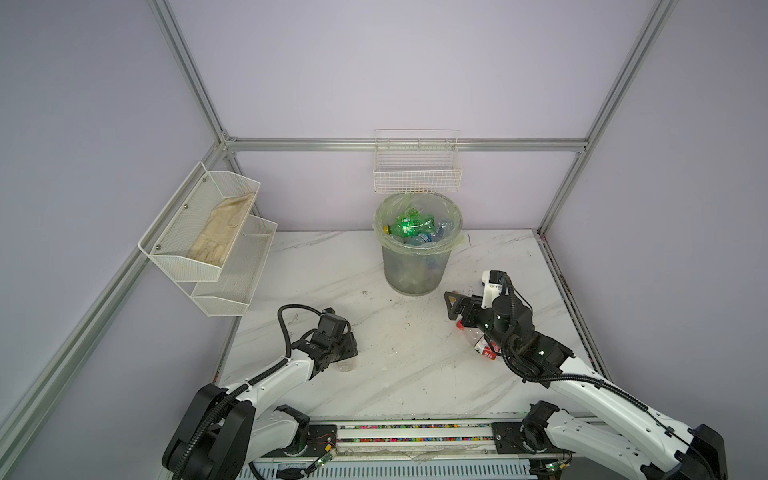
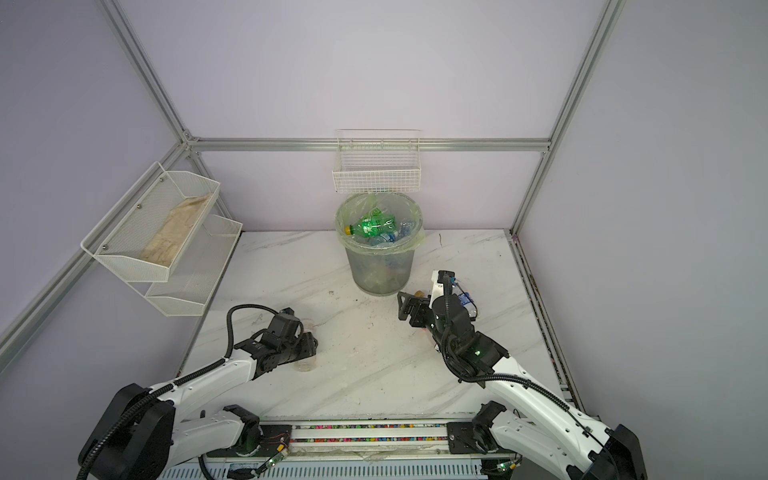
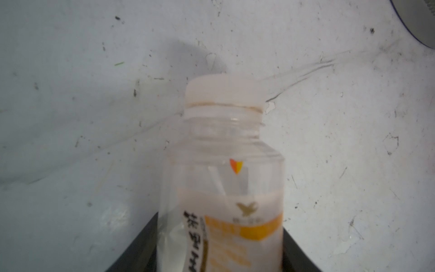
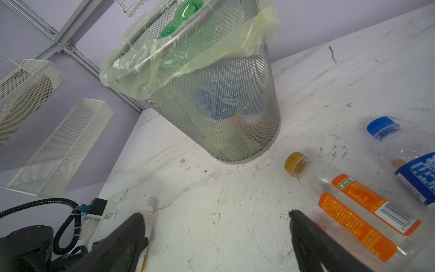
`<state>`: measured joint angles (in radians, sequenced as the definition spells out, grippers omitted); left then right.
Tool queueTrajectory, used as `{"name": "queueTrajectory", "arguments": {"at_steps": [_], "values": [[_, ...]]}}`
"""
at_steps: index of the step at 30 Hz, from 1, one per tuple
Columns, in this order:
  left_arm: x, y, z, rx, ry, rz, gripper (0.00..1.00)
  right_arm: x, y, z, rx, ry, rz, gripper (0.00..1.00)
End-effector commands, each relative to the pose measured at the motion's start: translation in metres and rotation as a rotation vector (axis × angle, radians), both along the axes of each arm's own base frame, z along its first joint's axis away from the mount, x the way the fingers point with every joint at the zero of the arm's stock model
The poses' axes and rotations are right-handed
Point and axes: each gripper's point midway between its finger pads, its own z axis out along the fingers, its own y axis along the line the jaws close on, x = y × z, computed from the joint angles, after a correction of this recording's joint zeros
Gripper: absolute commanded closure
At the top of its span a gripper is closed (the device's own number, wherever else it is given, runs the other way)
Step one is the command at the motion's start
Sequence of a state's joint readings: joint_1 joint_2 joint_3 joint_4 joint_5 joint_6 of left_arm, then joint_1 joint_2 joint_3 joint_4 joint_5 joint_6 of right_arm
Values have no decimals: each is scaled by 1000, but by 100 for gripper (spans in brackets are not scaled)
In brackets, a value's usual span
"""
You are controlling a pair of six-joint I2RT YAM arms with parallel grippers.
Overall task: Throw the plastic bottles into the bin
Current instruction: 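Lower and close the left gripper on the white-capped yellow-labelled bottle, then lift the white-capped bottle upright with the left gripper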
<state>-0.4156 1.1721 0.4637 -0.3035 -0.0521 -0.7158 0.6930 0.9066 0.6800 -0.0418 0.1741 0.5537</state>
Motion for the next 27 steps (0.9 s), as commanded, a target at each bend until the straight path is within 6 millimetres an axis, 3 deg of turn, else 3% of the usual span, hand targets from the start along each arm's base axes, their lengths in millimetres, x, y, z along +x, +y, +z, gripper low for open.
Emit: {"name": "queueTrajectory", "arguments": {"at_steps": [1, 5, 13, 22, 27], "values": [[-6, -5, 3, -22, 10, -26, 56, -2, -2, -1, 20, 3, -7, 3], [-8, -4, 10, -23, 0, -27, 71, -3, -3, 0, 24, 4, -10, 3], [-7, -7, 44, -83, -114, -23, 80, -5, -6, -1, 30, 8, -17, 3], [-7, -6, 105, -151, -336, -43, 88, -6, -6, -3, 37, 19, -18, 3], [-9, 1, 150, -162, -465, -45, 91, -6, -7, -3, 36, 23, -25, 3]]}}
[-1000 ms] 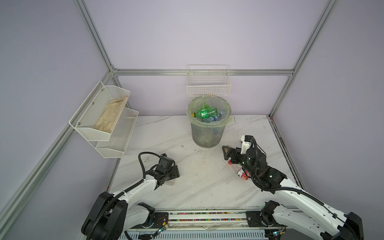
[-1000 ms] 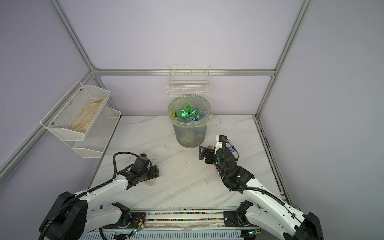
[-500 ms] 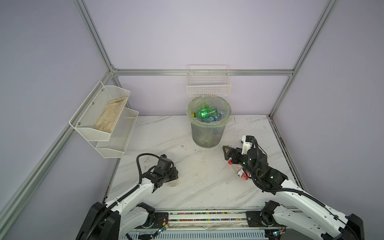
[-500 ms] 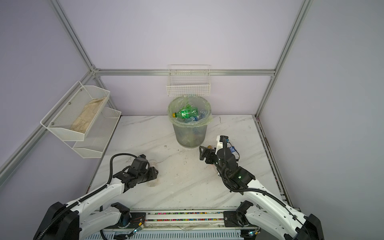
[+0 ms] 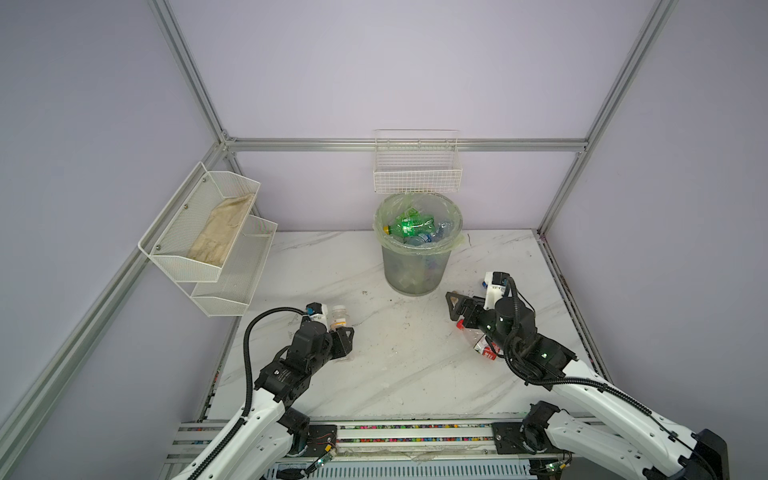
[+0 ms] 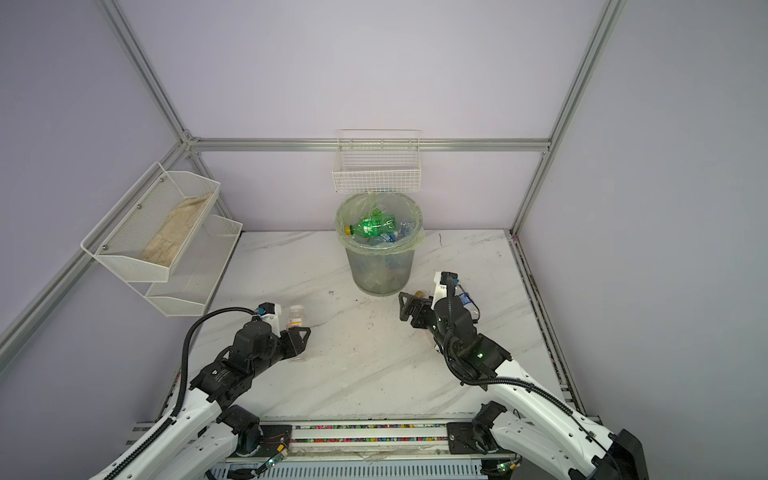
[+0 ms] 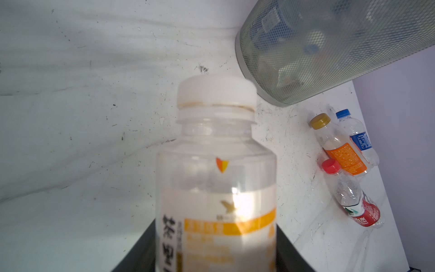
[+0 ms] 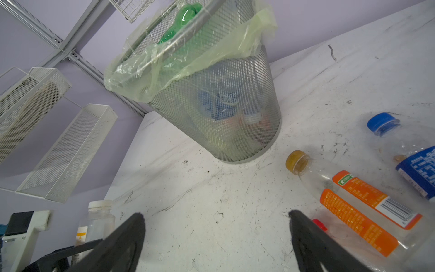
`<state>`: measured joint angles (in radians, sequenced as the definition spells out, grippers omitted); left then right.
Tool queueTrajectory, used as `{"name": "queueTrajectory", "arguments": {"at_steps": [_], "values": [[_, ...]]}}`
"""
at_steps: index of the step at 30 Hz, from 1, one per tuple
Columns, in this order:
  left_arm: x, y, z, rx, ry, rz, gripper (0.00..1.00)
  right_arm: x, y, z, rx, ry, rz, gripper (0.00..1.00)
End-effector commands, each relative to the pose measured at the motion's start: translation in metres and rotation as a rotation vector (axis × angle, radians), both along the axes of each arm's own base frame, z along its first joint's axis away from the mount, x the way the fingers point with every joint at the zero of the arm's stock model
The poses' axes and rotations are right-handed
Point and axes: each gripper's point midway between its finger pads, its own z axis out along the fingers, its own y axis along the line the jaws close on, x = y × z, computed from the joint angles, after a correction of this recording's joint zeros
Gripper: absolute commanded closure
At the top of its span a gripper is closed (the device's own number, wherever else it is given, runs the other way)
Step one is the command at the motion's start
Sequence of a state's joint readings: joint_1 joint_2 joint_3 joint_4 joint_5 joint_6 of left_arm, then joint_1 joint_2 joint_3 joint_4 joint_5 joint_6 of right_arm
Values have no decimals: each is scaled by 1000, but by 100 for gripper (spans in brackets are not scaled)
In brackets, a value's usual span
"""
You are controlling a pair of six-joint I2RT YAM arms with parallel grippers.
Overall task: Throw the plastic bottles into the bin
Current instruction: 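Lift the white-capped bottle upright with the left gripper, then raise the white-capped bottle higher with the left gripper while the right gripper hovers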
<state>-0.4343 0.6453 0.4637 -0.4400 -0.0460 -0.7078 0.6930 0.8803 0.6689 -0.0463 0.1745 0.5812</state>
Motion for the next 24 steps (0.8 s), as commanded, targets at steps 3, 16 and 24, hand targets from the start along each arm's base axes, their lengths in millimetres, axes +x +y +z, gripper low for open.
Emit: {"name": "queueTrajectory", "arguments": {"at_steps": [3, 16, 24], "values": [[1, 4, 65, -15, -177, -6, 91, -2, -5, -6, 6, 23, -17, 3], [-19, 21, 139, -55, -385, 22, 91, -3, -7, -7, 10, 33, -29, 3], [-28, 27, 175, -75, -520, 22, 91, -4, -8, -6, 16, 36, -34, 4]]}}
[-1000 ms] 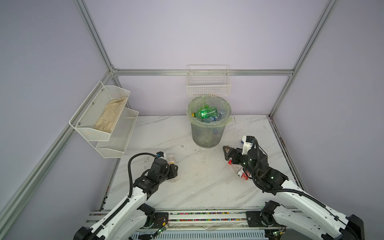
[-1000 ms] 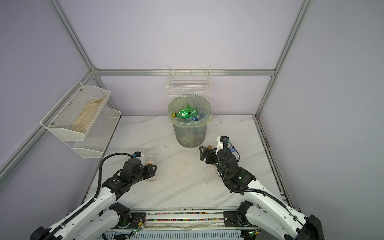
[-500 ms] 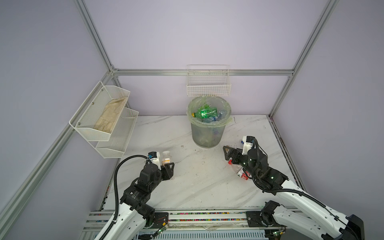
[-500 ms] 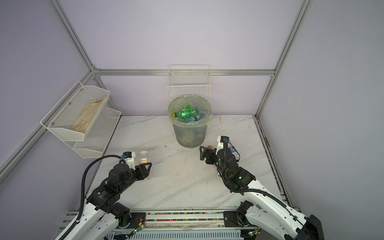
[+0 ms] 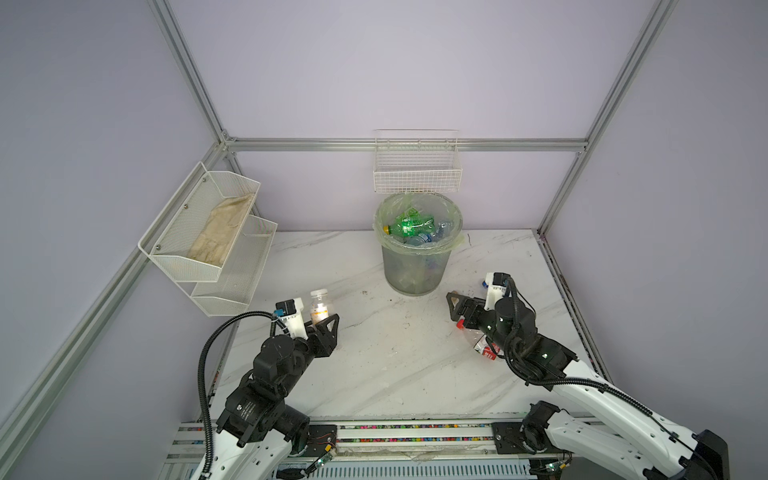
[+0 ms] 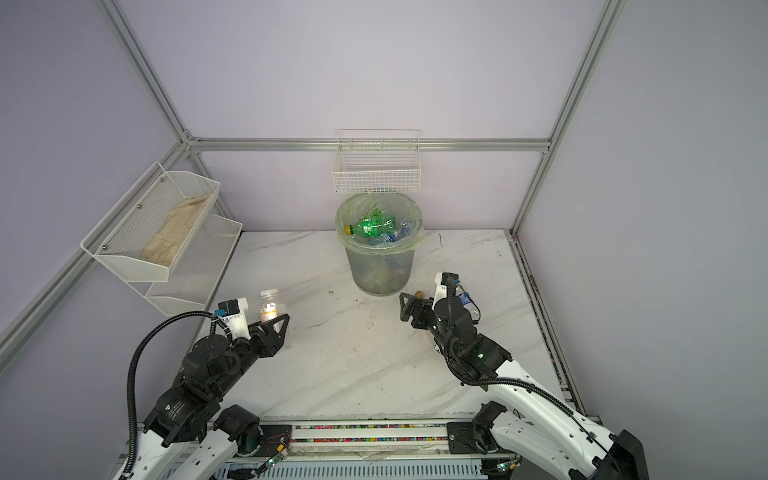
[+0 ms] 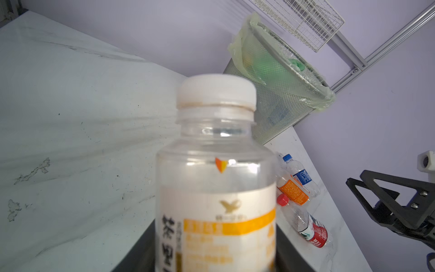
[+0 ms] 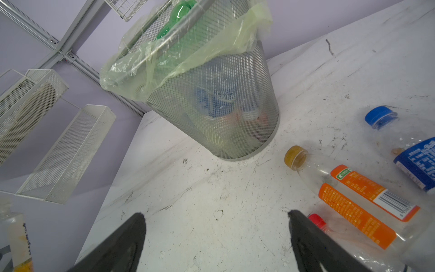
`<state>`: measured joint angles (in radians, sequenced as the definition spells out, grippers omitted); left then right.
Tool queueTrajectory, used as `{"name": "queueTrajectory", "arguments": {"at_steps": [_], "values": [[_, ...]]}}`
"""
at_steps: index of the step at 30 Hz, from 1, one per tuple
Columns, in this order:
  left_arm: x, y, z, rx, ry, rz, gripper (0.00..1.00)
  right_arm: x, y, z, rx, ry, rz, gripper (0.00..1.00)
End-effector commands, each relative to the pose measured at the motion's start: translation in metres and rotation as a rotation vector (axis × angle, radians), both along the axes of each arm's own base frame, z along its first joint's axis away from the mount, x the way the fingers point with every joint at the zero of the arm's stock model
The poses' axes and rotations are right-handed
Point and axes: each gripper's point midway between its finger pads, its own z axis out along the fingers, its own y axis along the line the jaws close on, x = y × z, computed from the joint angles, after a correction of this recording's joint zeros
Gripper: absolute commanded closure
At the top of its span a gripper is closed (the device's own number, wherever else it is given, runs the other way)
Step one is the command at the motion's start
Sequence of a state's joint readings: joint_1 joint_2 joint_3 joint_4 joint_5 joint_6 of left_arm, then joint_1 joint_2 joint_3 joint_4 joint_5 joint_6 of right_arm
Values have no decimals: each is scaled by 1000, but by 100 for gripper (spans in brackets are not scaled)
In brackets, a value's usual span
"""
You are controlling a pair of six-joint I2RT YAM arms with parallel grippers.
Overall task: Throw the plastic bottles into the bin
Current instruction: 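Raise the white-capped bottle higher with the left gripper while the right gripper hovers, then carry the white-capped bottle over the bin opening with the left gripper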
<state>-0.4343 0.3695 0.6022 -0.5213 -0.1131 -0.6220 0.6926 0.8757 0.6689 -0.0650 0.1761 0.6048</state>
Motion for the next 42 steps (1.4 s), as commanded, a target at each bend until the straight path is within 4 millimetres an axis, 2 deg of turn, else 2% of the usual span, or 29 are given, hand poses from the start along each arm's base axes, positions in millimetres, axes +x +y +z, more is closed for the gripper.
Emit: {"name": "queueTrajectory", "arguments": {"at_steps": [1, 10, 21, 30, 38, 42], "values": [[-9, 5, 69, -36, -199, -4, 91, -2, -6, -4, 6, 18, -24, 4], [-7, -2, 106, -42, -301, -41, 91, -3, -7, -5, 13, 31, -31, 4], [4, -17, 150, -63, -395, -87, 92, -2, -8, -1, 18, 28, -37, 4], [16, -31, 196, -65, -470, -132, 91, -5, -11, -4, 15, 31, -40, 4], [18, -39, 244, -137, -637, -158, 91, -7, -15, -4, 9, 24, -49, 4], [23, -43, 261, -143, -669, -165, 91, -8, -15, -4, 8, 25, -49, 4]]}}
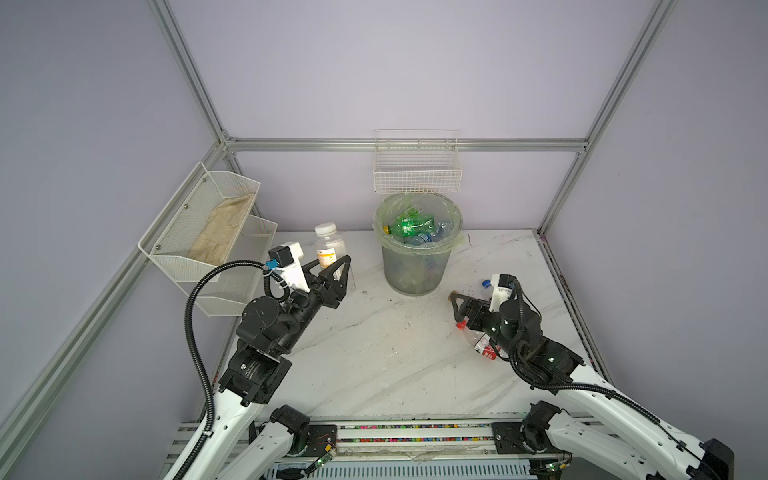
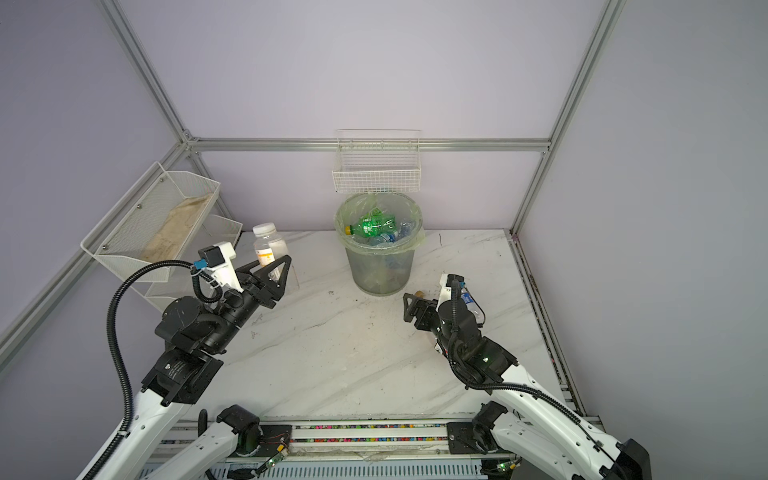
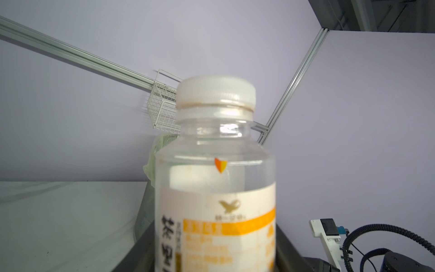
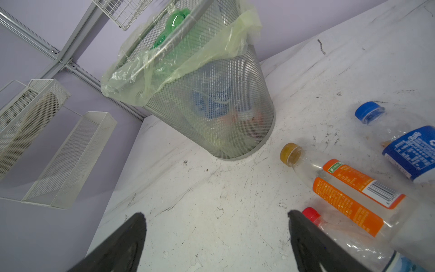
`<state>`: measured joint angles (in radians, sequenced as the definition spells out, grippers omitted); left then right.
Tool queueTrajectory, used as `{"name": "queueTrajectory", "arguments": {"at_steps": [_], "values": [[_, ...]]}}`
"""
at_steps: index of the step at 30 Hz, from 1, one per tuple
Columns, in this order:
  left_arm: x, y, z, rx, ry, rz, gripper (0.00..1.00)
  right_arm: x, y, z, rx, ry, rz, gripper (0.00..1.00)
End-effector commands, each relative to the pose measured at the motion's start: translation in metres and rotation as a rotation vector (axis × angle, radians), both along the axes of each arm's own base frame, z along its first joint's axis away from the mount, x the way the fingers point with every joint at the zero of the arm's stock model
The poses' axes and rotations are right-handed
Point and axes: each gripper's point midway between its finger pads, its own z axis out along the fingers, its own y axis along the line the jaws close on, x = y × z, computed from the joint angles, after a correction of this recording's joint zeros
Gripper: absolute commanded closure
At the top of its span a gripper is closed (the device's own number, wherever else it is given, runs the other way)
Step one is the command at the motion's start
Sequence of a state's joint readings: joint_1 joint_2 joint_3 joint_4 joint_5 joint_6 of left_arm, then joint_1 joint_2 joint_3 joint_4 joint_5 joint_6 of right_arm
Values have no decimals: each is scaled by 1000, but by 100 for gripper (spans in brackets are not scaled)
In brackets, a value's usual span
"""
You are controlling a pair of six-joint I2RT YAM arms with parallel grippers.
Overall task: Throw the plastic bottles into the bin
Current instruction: 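Carry the white-capped bottle over the bin opening with the left gripper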
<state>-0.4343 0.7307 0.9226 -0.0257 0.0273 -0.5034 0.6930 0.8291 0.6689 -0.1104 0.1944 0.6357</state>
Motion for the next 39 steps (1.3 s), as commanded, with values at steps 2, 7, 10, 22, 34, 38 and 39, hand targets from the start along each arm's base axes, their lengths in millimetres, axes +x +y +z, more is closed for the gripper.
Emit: {"name": "queueTrajectory", "arguments": {"at_steps": [2, 7, 10, 22, 34, 38, 39], "values": [[-18, 1, 85, -69, -222, -28, 91, -2, -7, -9, -19, 18, -23, 4], [-9, -6, 93, -86, -237, -47, 91, -3, -8, -11, -20, 21, -23, 4], [-3, -11, 99, -91, -248, -55, 91, -3, -8, -13, -22, 24, -22, 4], [18, -51, 133, -40, -313, -71, 92, -7, -11, -9, -14, 21, -22, 4], [87, -143, 119, 82, -240, -149, 92, -19, -22, -2, 0, 24, -31, 4], [131, -182, 92, 113, -159, -176, 88, -25, -26, 0, 8, 25, -36, 4], [145, -192, 82, 132, -127, -181, 88, -26, -28, 2, 10, 24, -37, 4]]}}
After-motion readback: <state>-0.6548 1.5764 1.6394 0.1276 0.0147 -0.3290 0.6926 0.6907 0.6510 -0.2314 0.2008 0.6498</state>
